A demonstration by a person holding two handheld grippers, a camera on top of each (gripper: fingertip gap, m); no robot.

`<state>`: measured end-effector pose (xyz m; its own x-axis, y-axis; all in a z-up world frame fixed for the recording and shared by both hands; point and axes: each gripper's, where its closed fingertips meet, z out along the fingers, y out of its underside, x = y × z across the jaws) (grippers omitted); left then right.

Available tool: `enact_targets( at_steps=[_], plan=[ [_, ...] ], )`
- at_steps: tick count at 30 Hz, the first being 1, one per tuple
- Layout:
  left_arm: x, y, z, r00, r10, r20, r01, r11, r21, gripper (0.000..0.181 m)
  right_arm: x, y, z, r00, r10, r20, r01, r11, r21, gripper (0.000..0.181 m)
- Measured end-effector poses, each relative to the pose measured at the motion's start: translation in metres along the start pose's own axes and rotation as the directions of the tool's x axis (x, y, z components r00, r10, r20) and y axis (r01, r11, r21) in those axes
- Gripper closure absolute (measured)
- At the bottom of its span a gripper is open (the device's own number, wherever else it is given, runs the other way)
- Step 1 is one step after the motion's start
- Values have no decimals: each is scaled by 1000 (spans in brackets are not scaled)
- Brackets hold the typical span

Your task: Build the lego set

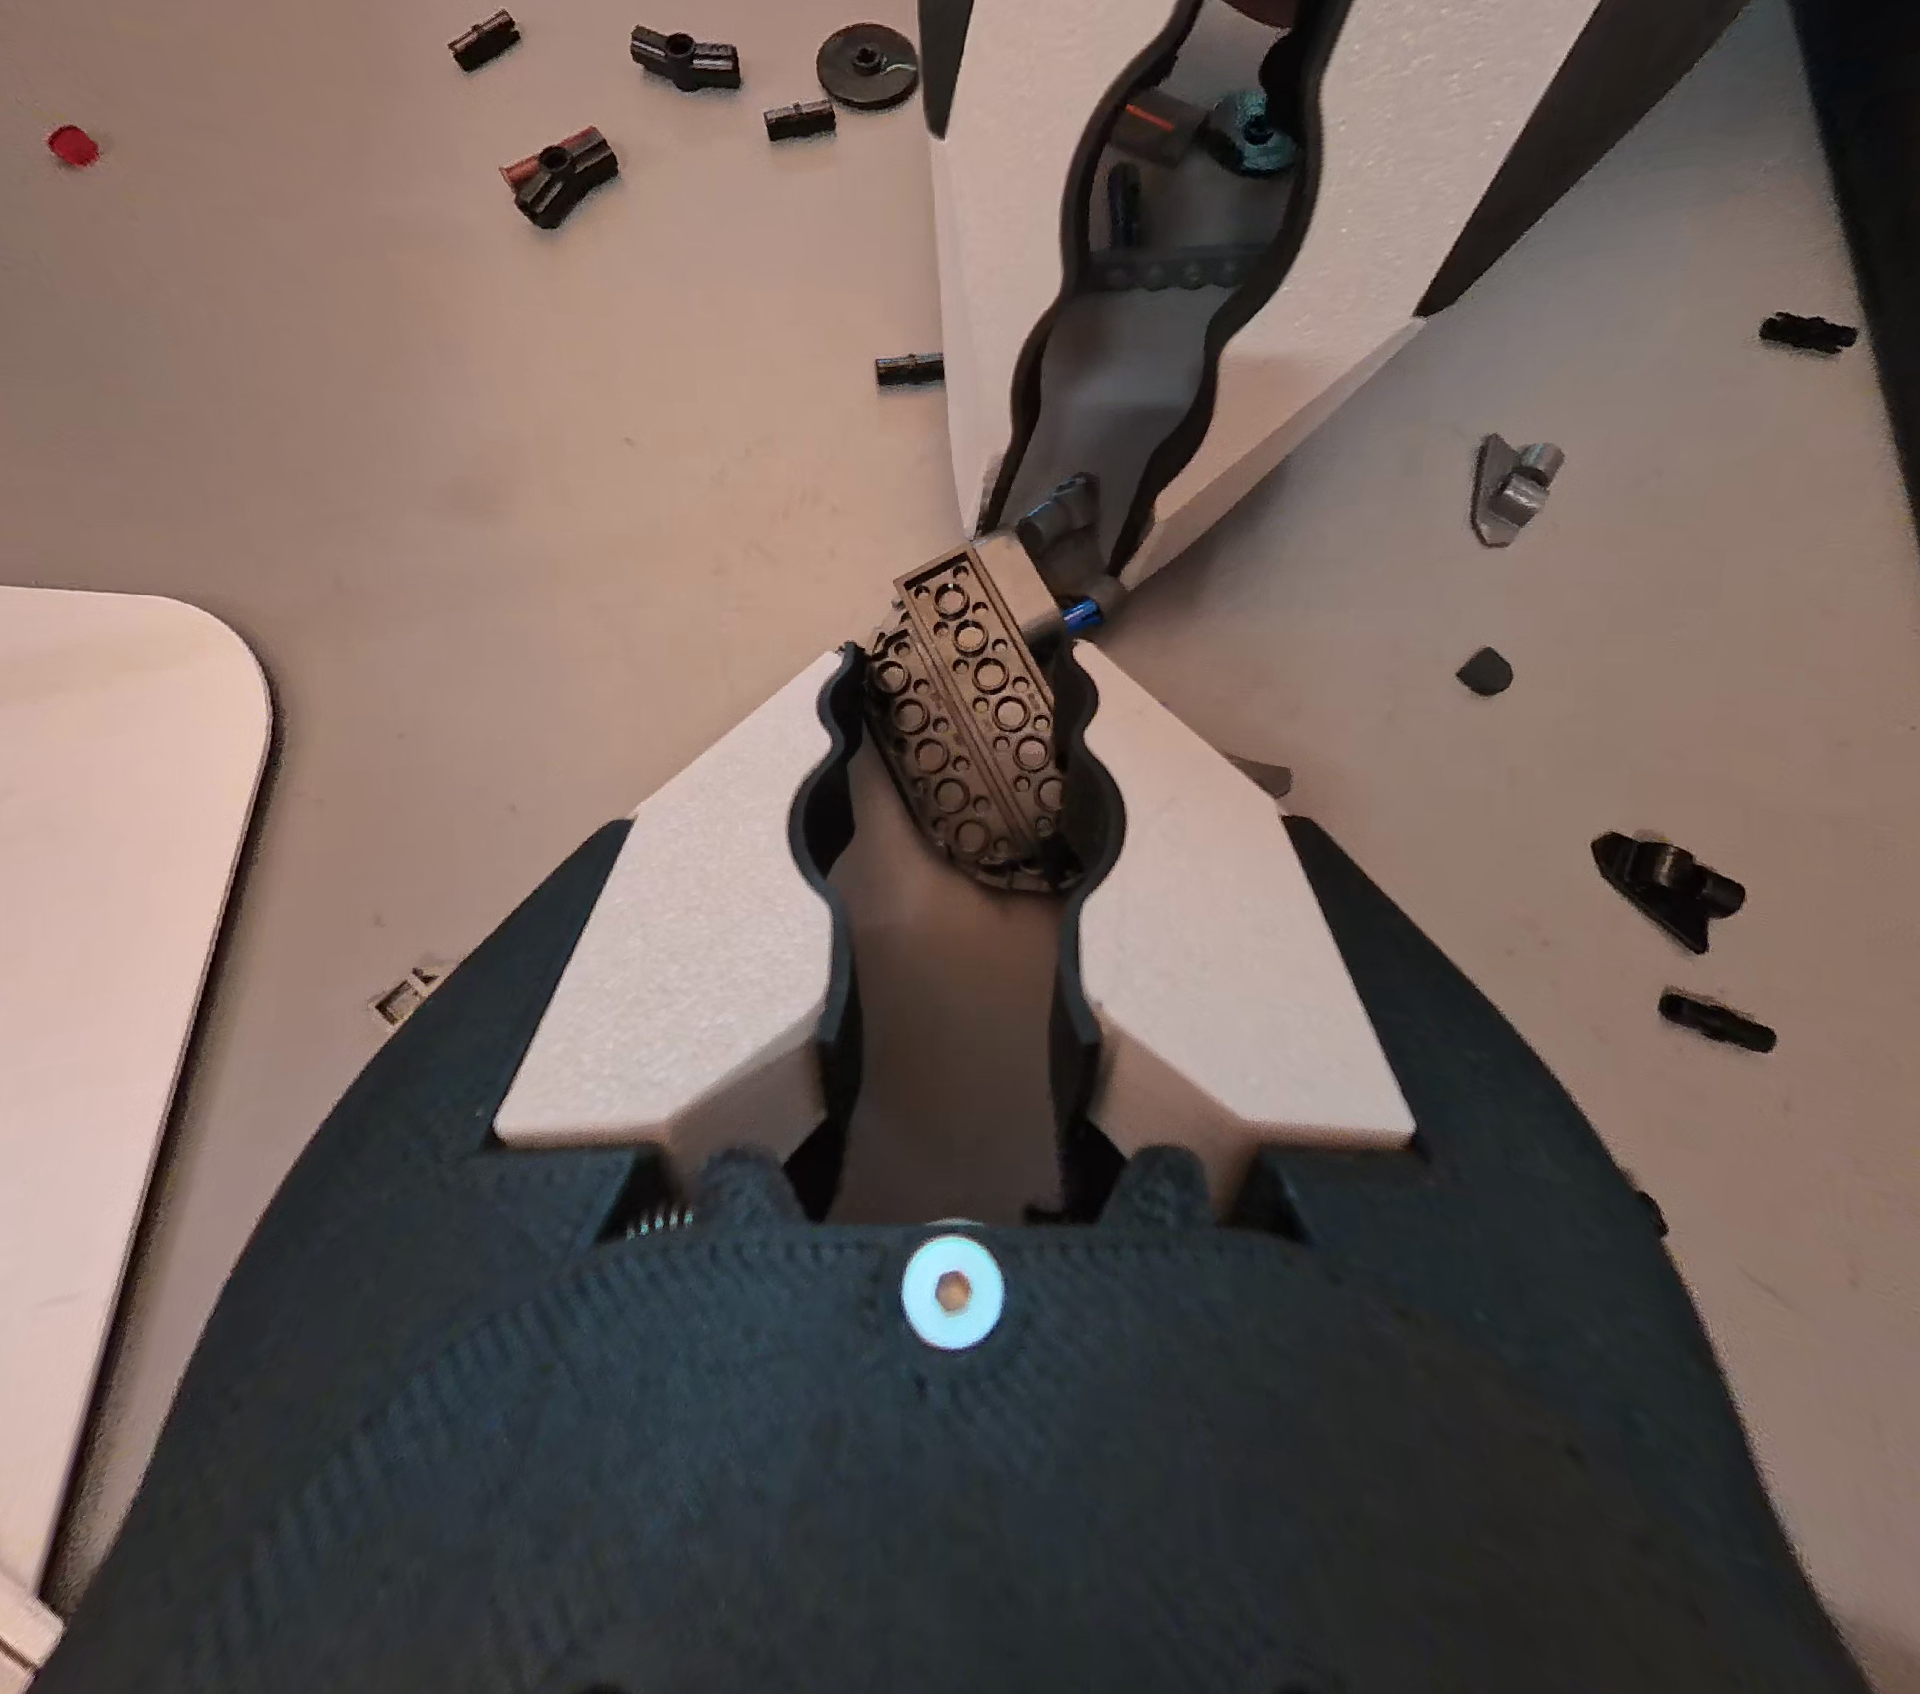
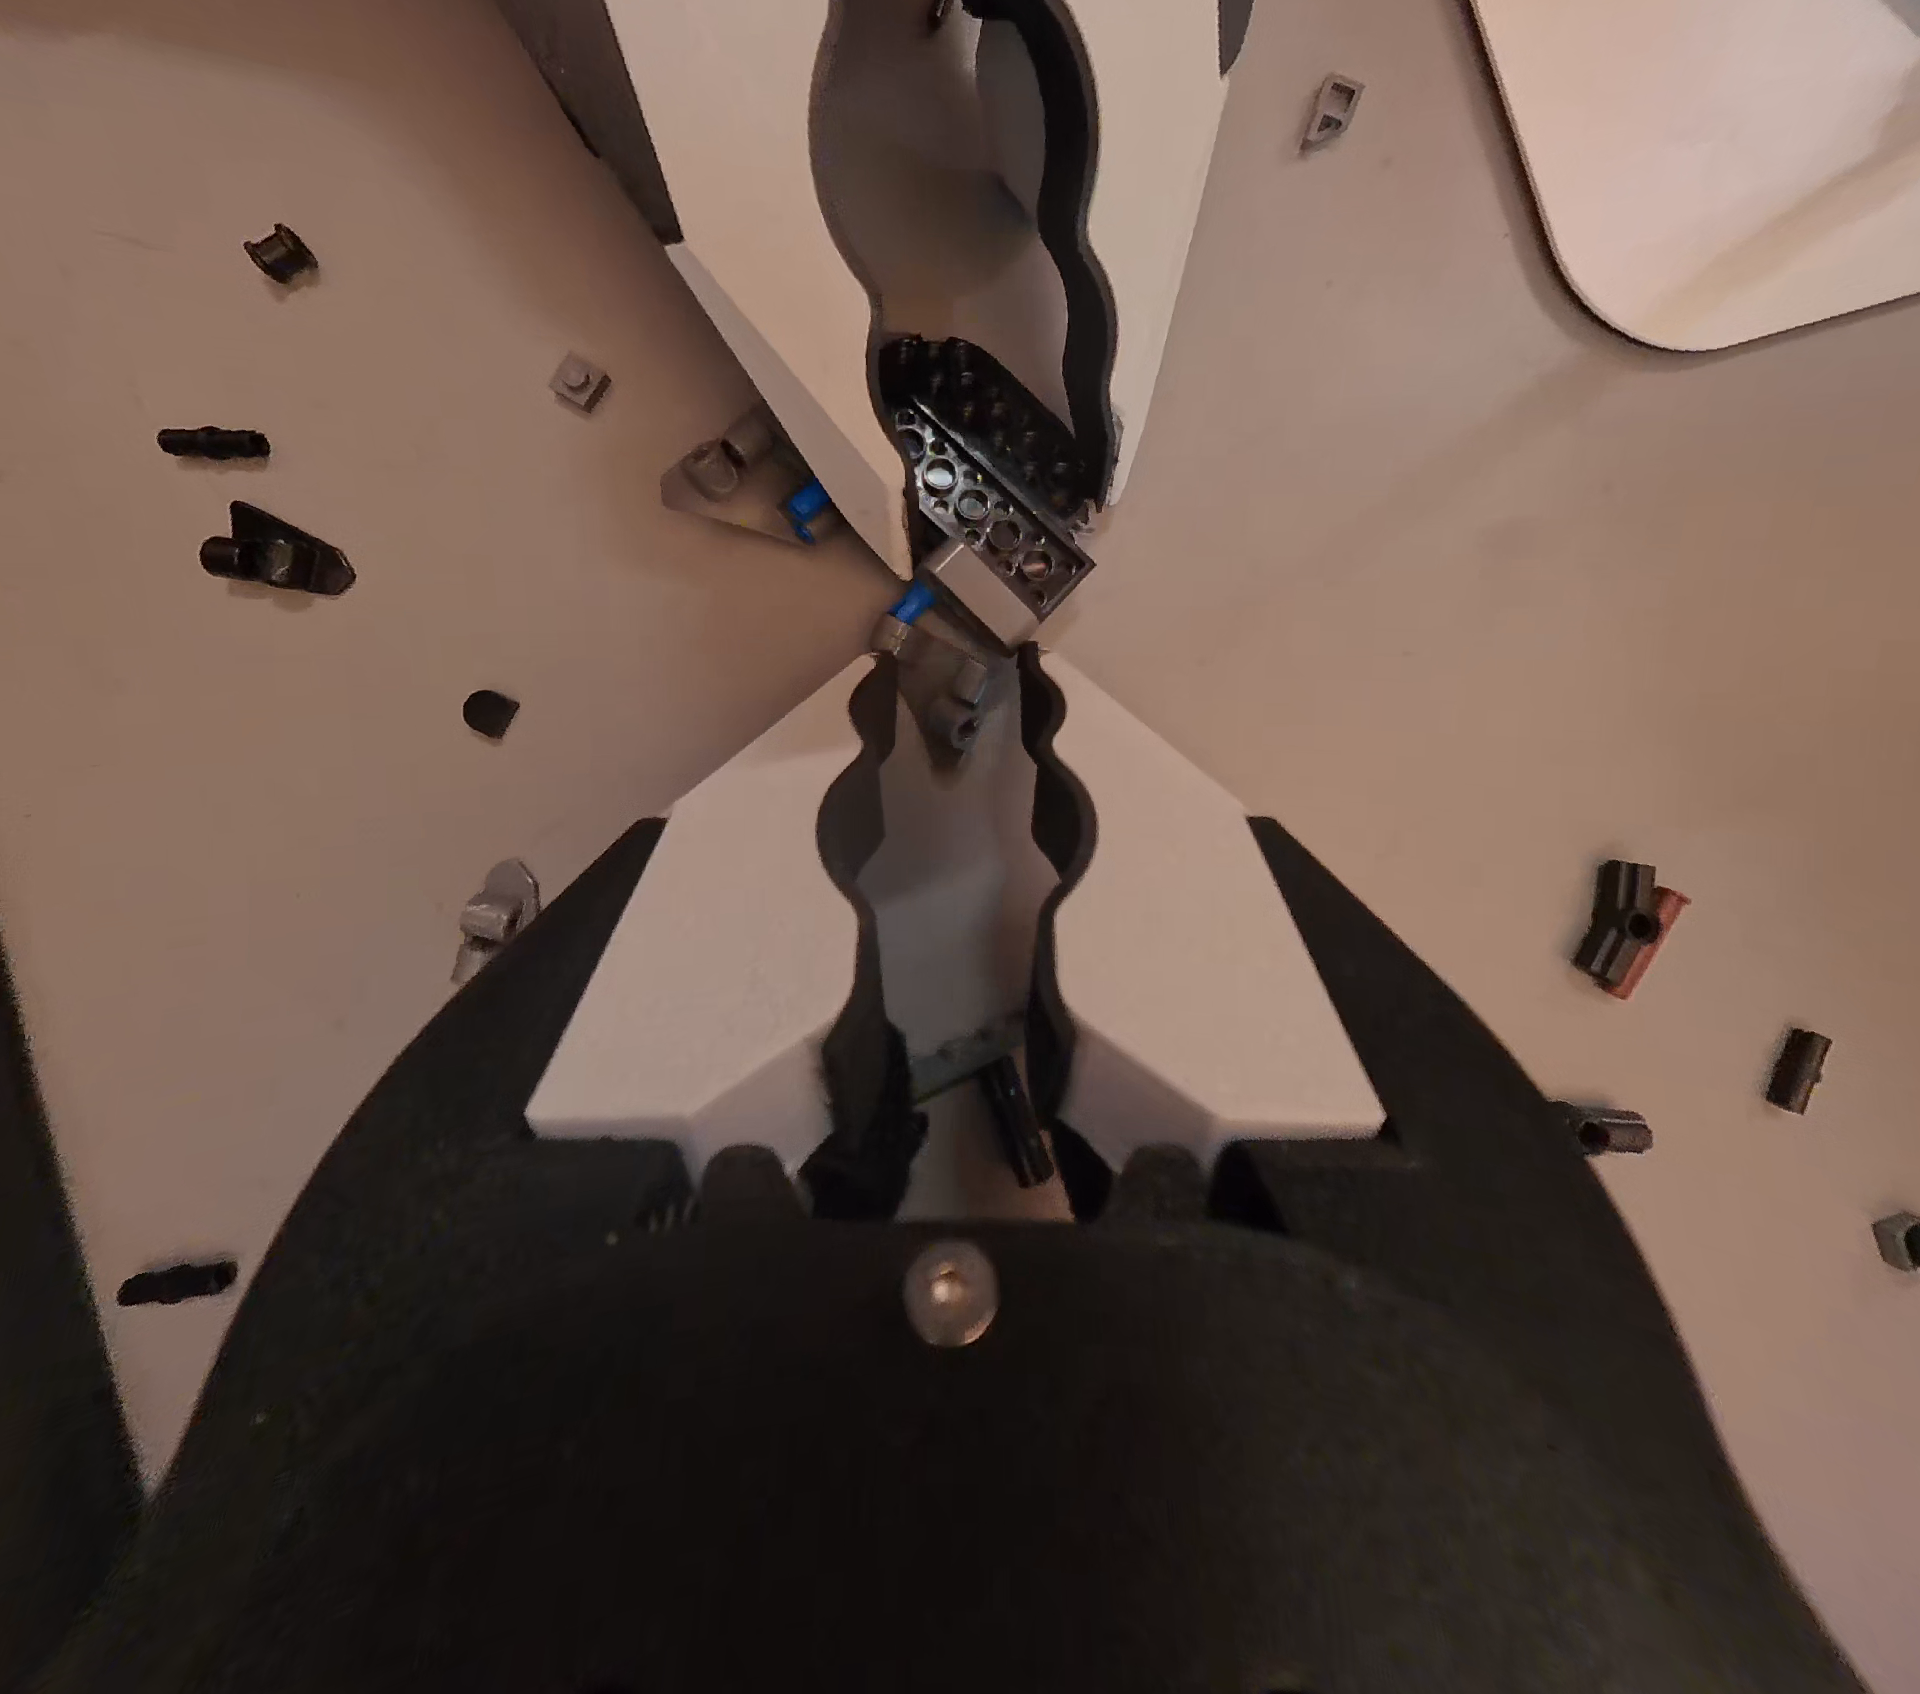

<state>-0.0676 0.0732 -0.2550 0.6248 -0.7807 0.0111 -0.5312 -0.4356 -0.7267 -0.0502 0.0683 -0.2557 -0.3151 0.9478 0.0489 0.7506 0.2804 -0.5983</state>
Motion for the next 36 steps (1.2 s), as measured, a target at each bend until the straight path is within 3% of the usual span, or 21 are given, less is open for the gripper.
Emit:
enact_targets(
  at_steps=[28,36],
  plan=[
    [-2,-2,2,996,37,79,-37,999,-2,146,0,2,1,991,130,41,-131,991,10,163],
    [-2,-2,2,994,47,94,-47,999,-4,146,-1,1,1,998,57,-10,-57,998,-7,162]
  ],
)
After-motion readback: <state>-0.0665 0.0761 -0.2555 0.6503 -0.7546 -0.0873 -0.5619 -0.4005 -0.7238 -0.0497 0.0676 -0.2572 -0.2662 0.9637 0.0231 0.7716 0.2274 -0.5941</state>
